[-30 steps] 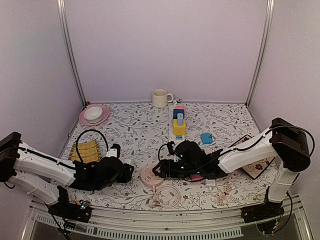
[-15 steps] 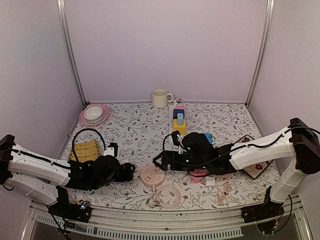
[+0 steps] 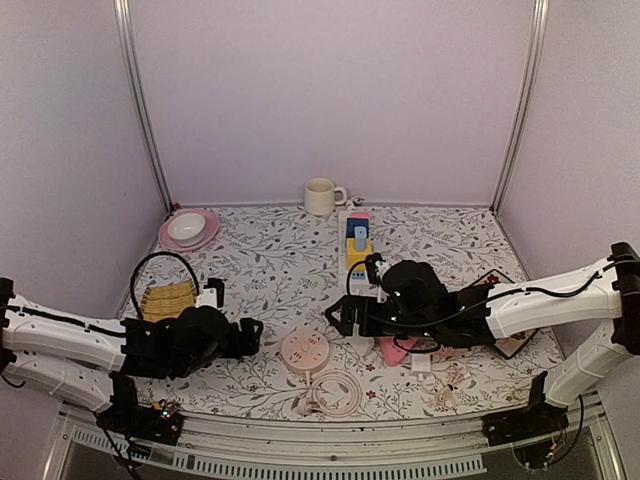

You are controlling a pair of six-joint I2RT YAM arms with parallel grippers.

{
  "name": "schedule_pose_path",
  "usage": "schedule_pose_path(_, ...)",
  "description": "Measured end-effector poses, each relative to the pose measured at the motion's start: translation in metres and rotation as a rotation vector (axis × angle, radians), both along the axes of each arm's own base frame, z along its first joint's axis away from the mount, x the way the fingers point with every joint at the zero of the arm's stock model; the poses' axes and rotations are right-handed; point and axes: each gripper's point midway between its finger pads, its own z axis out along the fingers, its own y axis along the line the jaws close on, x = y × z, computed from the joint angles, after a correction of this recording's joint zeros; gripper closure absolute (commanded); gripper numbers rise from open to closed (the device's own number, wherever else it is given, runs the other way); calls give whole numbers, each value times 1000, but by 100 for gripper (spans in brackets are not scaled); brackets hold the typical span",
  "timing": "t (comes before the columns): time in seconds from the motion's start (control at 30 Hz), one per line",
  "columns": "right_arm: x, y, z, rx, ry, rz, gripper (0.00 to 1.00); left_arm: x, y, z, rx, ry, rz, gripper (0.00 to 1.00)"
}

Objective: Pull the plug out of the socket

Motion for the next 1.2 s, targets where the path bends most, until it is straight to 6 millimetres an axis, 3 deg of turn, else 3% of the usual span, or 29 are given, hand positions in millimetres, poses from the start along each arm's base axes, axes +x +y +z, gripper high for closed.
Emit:
schedule_pose_path(0.5,19,-52,6,-36,-42,-111,1,0,-1,18,-19,-48,-28,6)
schedule_pose_path(0.9,82,-114,5,-124,-89,-264,1,-3,-23,29,-79,-64,-122,3)
schedule_pose_path(1.0,103,-112,12,-149,-115,-274,1,-2,-28,29,-79,-64,-133,3)
schedule_pose_path(1.2,149,-83,28,-199,-180,-259,0,2,-38,32,-95,-72,-140,3)
